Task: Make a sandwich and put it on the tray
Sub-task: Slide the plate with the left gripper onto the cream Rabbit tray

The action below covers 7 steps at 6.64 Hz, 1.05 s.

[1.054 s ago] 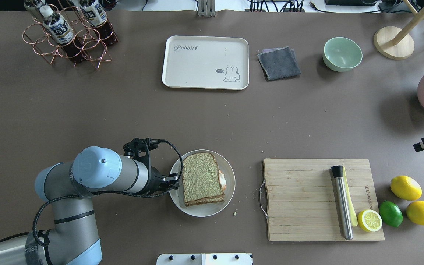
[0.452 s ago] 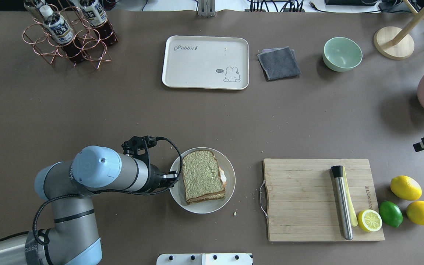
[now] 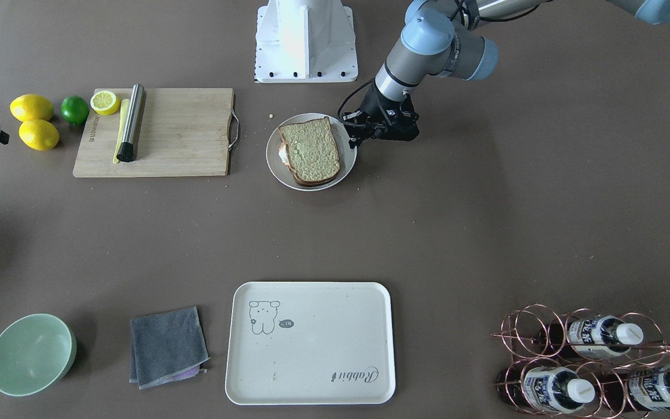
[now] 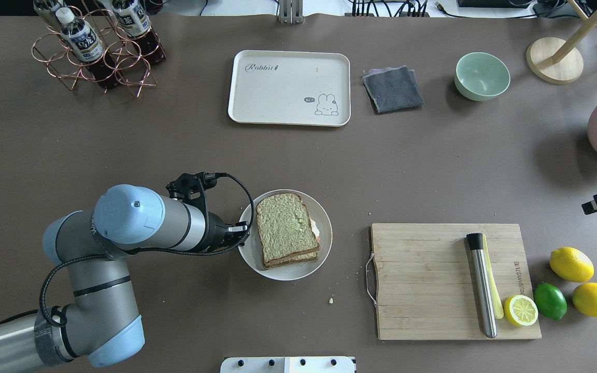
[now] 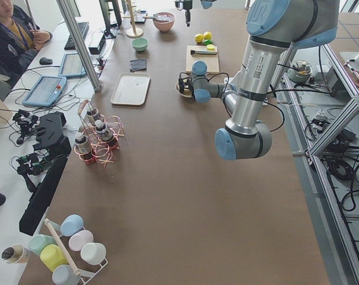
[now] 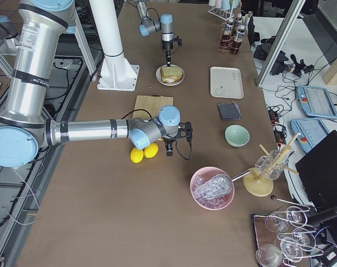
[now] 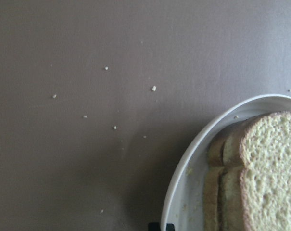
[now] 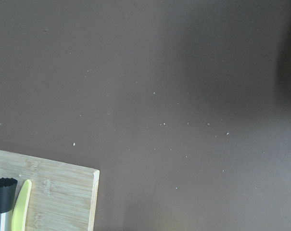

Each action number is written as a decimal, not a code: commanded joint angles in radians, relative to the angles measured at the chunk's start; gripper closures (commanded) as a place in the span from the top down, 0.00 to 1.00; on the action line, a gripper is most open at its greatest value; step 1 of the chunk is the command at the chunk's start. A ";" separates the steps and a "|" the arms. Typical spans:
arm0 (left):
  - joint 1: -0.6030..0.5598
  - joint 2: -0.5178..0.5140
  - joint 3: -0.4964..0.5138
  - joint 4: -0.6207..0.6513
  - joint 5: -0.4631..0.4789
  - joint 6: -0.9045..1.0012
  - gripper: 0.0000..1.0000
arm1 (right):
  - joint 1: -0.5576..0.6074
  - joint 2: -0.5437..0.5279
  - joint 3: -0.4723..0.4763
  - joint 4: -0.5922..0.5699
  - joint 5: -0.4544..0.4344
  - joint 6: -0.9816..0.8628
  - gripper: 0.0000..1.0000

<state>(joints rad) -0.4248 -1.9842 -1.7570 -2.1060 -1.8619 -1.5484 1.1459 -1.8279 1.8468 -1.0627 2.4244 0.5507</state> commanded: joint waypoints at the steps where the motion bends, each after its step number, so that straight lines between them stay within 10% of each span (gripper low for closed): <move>1: -0.084 -0.040 0.034 0.006 -0.059 0.103 0.00 | 0.008 0.001 0.000 0.001 -0.001 0.000 1.00; 7: -0.392 -0.572 0.835 -0.091 -0.325 0.312 0.00 | 0.025 0.007 0.008 0.000 0.001 0.002 1.00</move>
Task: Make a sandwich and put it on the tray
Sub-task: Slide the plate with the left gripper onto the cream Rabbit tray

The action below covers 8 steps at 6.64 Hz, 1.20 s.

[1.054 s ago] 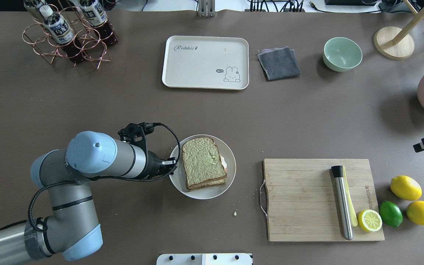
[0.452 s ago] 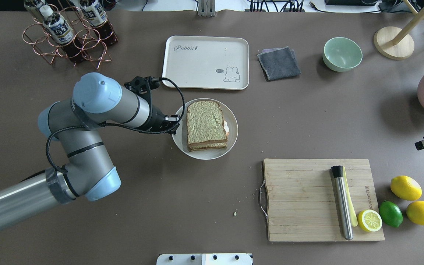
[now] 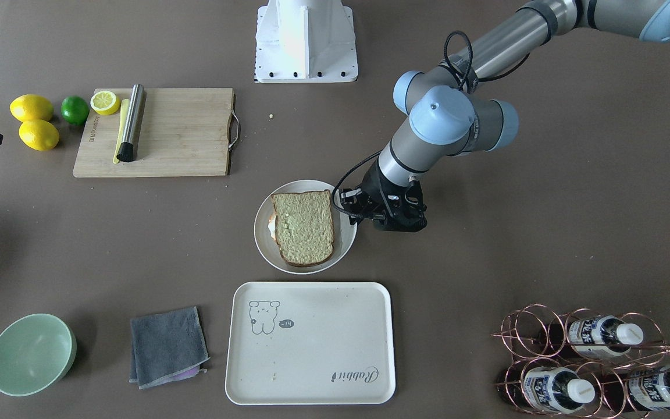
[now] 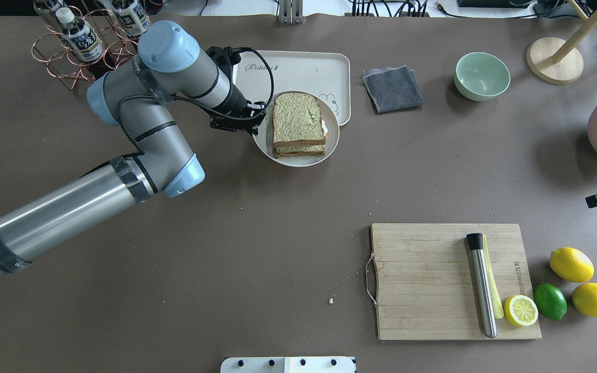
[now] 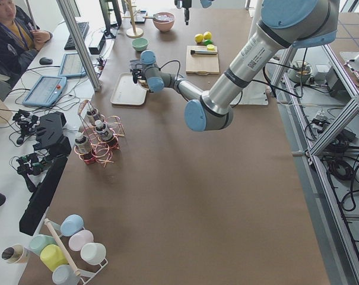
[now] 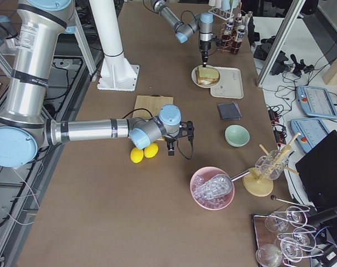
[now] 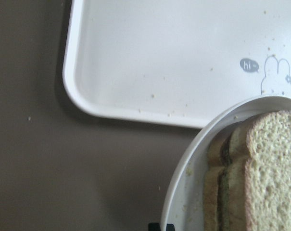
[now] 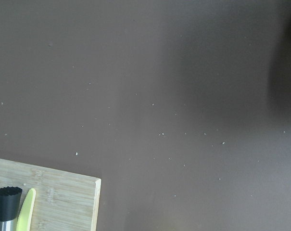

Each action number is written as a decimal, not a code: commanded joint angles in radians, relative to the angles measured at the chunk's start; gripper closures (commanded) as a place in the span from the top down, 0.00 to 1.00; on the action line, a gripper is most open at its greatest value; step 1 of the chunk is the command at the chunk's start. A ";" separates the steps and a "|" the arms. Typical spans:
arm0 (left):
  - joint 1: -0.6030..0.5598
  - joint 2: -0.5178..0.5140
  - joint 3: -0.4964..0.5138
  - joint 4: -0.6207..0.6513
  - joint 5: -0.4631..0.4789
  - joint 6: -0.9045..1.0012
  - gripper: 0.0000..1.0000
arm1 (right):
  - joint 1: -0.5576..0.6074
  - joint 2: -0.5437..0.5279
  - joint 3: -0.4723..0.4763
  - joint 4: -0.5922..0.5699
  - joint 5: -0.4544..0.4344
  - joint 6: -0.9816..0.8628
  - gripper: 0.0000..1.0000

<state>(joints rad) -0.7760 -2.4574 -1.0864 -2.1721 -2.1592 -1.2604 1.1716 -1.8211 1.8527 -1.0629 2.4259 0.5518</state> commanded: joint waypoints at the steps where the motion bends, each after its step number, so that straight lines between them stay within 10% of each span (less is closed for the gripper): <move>1: -0.060 -0.154 0.281 -0.066 -0.030 0.025 0.00 | 0.000 -0.003 0.002 0.000 -0.001 0.000 1.00; 8: -0.062 -0.241 0.491 -0.209 0.074 -0.100 0.00 | -0.018 0.006 0.002 0.000 -0.011 0.000 1.00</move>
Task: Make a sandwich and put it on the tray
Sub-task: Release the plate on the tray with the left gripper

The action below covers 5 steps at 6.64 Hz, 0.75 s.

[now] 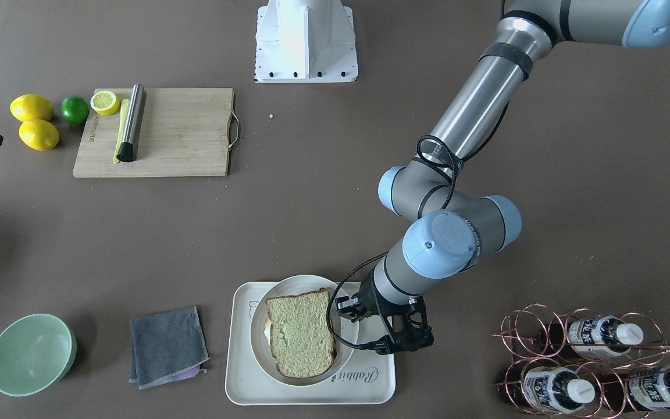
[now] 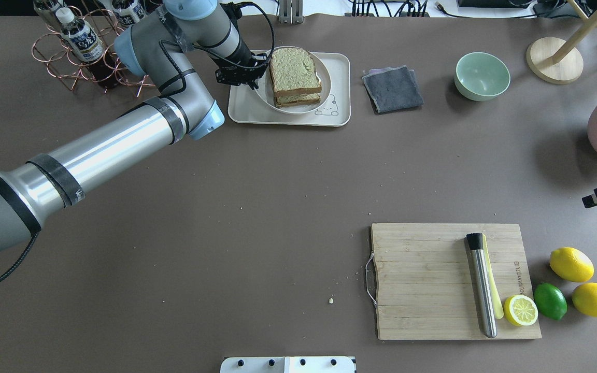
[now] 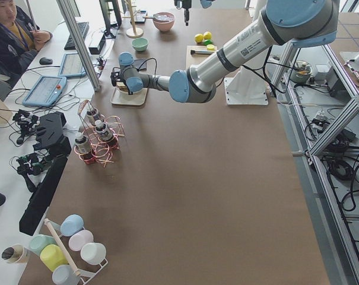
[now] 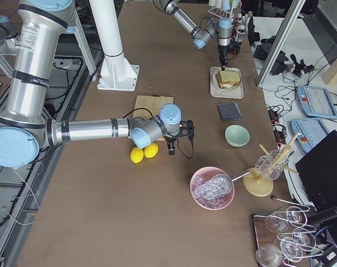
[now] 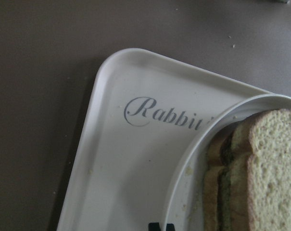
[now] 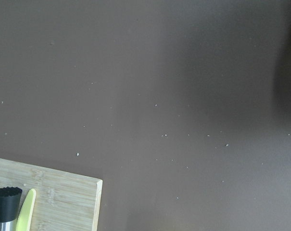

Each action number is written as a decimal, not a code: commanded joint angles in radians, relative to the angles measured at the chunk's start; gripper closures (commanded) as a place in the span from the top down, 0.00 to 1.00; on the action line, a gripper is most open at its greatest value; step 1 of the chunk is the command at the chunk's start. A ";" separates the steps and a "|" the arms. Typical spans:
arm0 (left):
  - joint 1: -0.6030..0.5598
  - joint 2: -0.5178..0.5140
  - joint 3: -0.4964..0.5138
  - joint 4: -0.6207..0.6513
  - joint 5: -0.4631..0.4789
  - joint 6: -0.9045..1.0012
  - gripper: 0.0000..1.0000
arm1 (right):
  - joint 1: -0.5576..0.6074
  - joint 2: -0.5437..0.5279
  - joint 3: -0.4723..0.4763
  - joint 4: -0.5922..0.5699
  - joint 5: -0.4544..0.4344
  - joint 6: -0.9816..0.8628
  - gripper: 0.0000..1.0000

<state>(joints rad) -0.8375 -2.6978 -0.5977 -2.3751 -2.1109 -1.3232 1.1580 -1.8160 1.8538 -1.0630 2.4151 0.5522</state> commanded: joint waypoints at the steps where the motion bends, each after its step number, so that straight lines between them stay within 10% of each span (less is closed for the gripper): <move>1: 0.003 0.001 0.002 -0.012 0.031 -0.043 0.00 | -0.009 0.003 0.001 0.000 0.001 0.000 1.00; 4: 0.014 0.016 0.002 -0.018 0.034 -0.044 0.01 | -0.004 0.009 0.007 0.000 0.005 0.000 1.00; 5: 0.014 0.021 0.002 -0.022 0.038 -0.044 0.21 | -0.004 0.007 0.007 0.000 0.010 0.000 1.00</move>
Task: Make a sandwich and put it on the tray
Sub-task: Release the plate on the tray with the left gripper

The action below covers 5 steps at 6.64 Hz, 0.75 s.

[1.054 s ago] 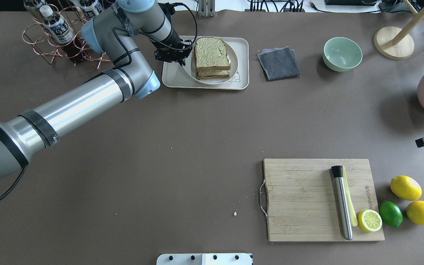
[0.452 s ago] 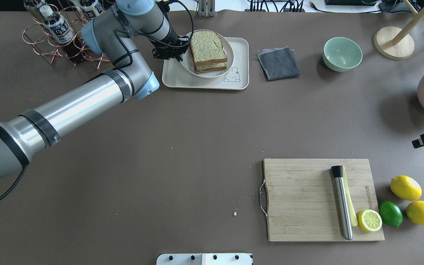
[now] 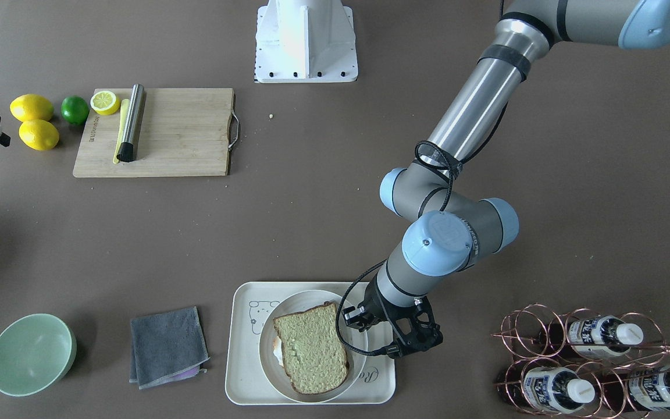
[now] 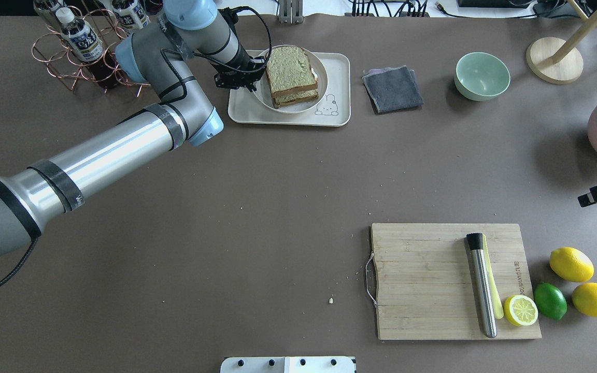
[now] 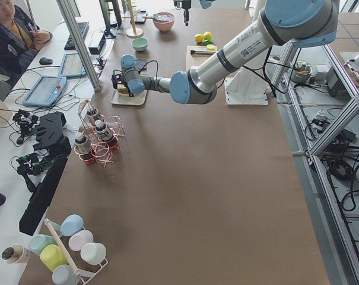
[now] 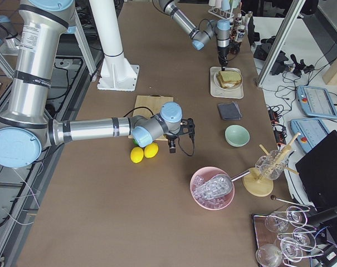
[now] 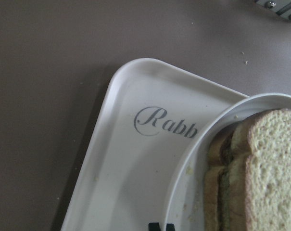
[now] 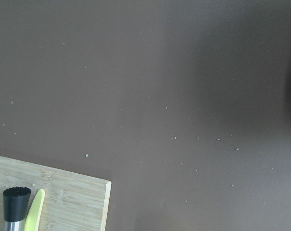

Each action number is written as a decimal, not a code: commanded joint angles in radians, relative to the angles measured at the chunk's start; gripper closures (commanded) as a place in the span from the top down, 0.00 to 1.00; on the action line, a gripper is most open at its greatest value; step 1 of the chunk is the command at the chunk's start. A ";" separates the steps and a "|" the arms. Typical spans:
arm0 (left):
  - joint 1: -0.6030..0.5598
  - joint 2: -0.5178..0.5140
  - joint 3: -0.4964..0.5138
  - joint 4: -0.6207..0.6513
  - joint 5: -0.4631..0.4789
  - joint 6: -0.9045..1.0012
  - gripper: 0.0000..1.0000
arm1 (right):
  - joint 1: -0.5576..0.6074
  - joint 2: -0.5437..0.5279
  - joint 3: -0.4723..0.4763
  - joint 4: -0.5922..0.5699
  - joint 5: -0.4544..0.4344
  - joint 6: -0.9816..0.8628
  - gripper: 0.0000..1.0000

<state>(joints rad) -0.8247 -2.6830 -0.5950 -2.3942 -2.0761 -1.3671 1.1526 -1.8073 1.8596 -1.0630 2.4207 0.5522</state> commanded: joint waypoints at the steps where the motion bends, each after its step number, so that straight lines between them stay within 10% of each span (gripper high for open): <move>1: -0.001 0.008 0.000 -0.003 0.005 0.002 0.38 | 0.001 -0.001 0.001 0.000 0.006 0.000 1.00; 4: -0.028 0.052 -0.067 0.012 0.002 0.000 0.36 | -0.020 0.014 -0.008 0.000 -0.011 0.003 1.00; 5: -0.048 0.163 -0.271 0.111 -0.012 0.011 0.36 | -0.010 0.017 -0.010 -0.002 -0.014 0.003 1.00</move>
<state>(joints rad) -0.8528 -2.6123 -0.6972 -2.3608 -2.0764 -1.3640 1.1393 -1.7954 1.8537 -1.0634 2.4120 0.5548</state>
